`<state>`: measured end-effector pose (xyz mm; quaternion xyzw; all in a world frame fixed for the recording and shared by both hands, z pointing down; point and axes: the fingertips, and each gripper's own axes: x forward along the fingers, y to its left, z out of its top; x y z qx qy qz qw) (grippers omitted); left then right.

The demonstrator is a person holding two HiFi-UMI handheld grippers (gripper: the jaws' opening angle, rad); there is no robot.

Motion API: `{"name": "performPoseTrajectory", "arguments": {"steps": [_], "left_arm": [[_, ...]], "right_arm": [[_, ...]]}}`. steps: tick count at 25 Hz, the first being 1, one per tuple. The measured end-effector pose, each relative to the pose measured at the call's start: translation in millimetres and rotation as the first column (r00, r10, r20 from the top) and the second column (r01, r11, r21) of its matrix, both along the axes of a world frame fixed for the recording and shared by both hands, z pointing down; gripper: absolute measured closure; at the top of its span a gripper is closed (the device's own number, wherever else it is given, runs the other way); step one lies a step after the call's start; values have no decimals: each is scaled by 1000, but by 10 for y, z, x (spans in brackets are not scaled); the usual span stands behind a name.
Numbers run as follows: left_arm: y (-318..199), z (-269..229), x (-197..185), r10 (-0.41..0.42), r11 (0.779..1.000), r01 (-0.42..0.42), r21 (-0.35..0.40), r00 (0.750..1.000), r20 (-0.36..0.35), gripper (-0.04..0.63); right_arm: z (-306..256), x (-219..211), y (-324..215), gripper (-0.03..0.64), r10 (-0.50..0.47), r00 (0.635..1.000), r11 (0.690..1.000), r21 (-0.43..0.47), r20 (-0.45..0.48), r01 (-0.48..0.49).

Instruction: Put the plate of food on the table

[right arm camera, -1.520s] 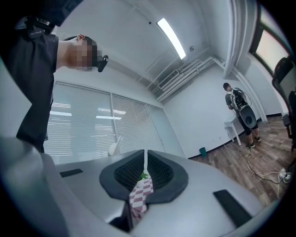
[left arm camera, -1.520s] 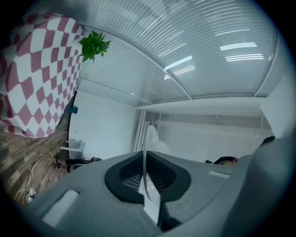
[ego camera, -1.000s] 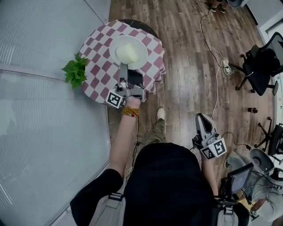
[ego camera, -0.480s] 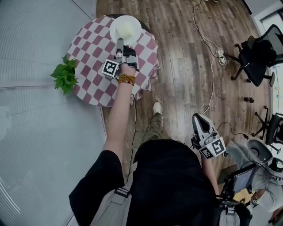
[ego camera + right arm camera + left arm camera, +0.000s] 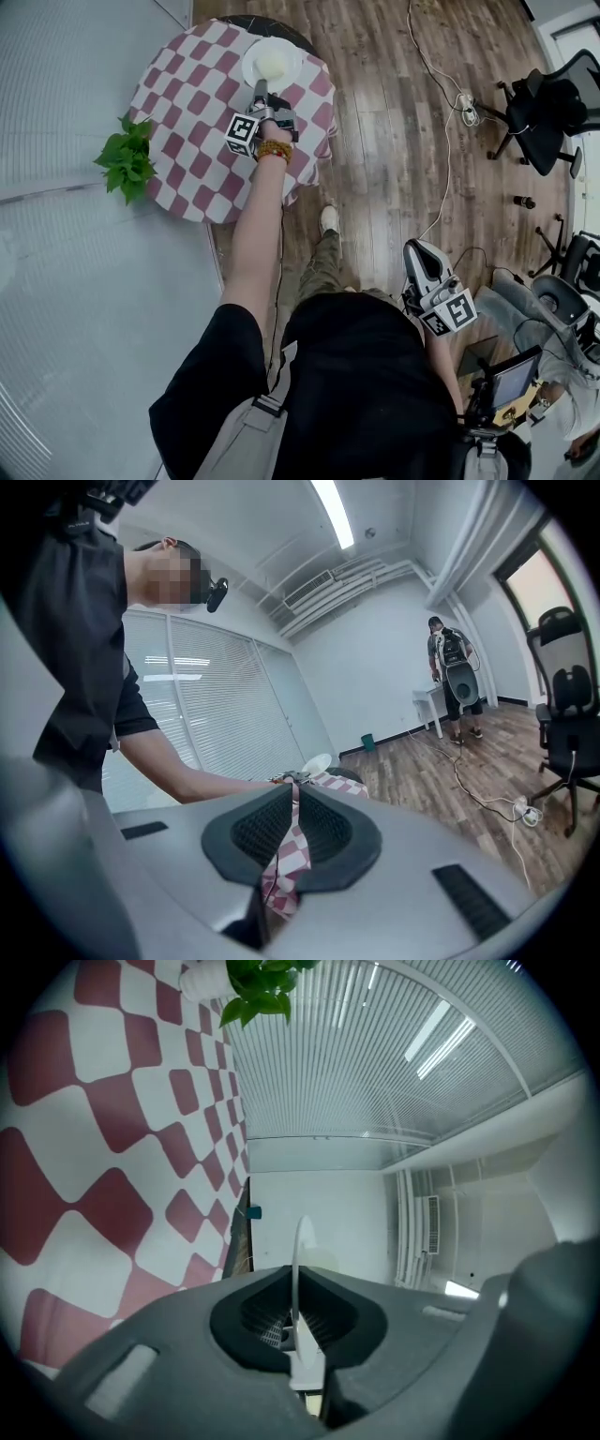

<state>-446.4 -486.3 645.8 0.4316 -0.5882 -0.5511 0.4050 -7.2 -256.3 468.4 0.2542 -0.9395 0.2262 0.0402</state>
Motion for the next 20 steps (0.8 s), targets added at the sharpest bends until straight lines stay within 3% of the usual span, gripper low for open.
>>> {"name": "performPoseTrajectory", "arguments": {"steps": [10, 16, 20], "left_arm": [[221, 1023, -7, -41, 985, 23, -174, 994, -104, 582], [267, 1402, -78, -30, 971, -4, -241, 990, -136, 581], [302, 1534, -146, -46, 970, 7, -244, 987, -153, 581]], "right_arm": [[83, -114, 91, 589, -1, 997, 998, -65, -74, -3], [190, -331, 119, 591, -40, 994, 995, -98, -103, 30], [227, -409, 123, 591, -67, 989, 992, -110, -129, 53]]}}
